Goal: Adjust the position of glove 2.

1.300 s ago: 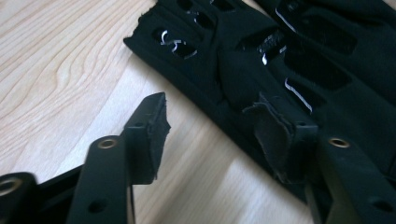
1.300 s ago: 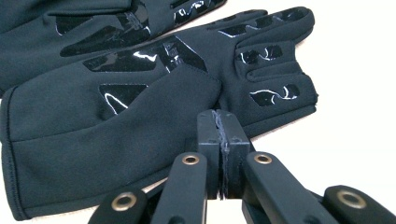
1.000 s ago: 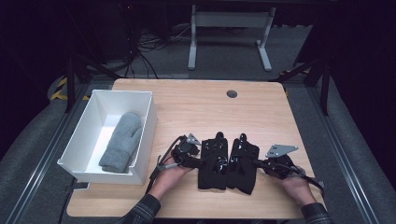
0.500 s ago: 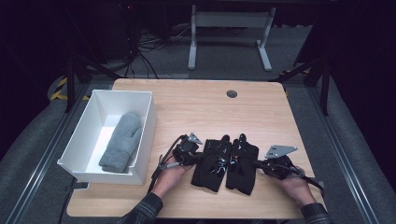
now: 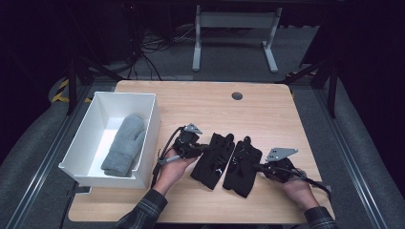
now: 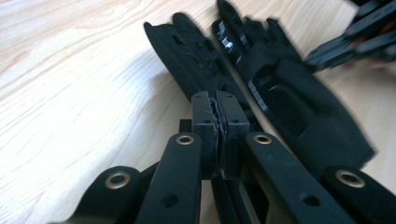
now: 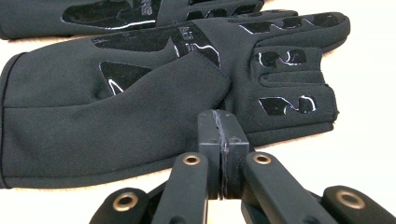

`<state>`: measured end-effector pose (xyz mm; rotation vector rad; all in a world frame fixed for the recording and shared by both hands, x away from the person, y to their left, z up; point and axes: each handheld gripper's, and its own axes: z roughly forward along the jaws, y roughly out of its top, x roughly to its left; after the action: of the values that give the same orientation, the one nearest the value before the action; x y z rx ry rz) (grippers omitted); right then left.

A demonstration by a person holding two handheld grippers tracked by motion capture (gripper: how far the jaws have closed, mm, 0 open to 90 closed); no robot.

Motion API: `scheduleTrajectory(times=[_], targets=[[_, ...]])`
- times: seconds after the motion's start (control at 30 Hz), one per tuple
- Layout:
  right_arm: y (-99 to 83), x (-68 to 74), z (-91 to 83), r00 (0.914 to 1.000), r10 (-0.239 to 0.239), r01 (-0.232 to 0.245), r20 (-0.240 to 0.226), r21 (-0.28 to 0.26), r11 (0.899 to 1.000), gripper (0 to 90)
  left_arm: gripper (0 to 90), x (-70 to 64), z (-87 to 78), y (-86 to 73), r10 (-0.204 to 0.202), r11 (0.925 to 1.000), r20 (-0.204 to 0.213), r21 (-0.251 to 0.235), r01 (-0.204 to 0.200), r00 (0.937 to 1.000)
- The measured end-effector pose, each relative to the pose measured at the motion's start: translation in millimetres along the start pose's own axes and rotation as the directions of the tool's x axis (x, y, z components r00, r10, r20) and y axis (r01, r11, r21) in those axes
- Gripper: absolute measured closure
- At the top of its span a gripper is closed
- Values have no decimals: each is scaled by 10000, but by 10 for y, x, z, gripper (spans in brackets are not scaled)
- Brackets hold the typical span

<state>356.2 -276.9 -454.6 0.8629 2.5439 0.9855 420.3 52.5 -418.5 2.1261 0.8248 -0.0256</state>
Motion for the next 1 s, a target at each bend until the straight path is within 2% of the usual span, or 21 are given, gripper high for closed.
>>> scheduleTrajectory(times=[0.33,0.4,0.5,0.67,0.73,0.87,1.0], targets=[[24,-17,34,9999,40,-40,-92,-77,10000,900,879,-11,-17,156,50,9995,-77,-304,-52,10000],[34,-18,46,9999,36,-37,-124,-102,9999,900,879,-22,-29,189,159,9995,-95,-280,-161,9998],[84,14,83,9997,-201,201,-117,-26,9998,900,879,-47,-31,219,184,9994,51,-277,-182,9998],[157,45,154,9993,-294,293,-247,-19,9996,900,879,-86,-35,237,192,9995,317,-237,-185,9993],[180,51,172,9991,-365,365,-228,-11,9993,900,879,-96,-52,245,92,9995,588,-314,-73,9982],[230,81,217,9983,-481,481,-318,6,9988,900,880,-166,-72,310,351,9993,605,-144,-343,9976],[260,84,249,9980,-492,491,-405,-28,9988,900,880,-225,-51,352,437,9990,643,-43,-435,9970]])
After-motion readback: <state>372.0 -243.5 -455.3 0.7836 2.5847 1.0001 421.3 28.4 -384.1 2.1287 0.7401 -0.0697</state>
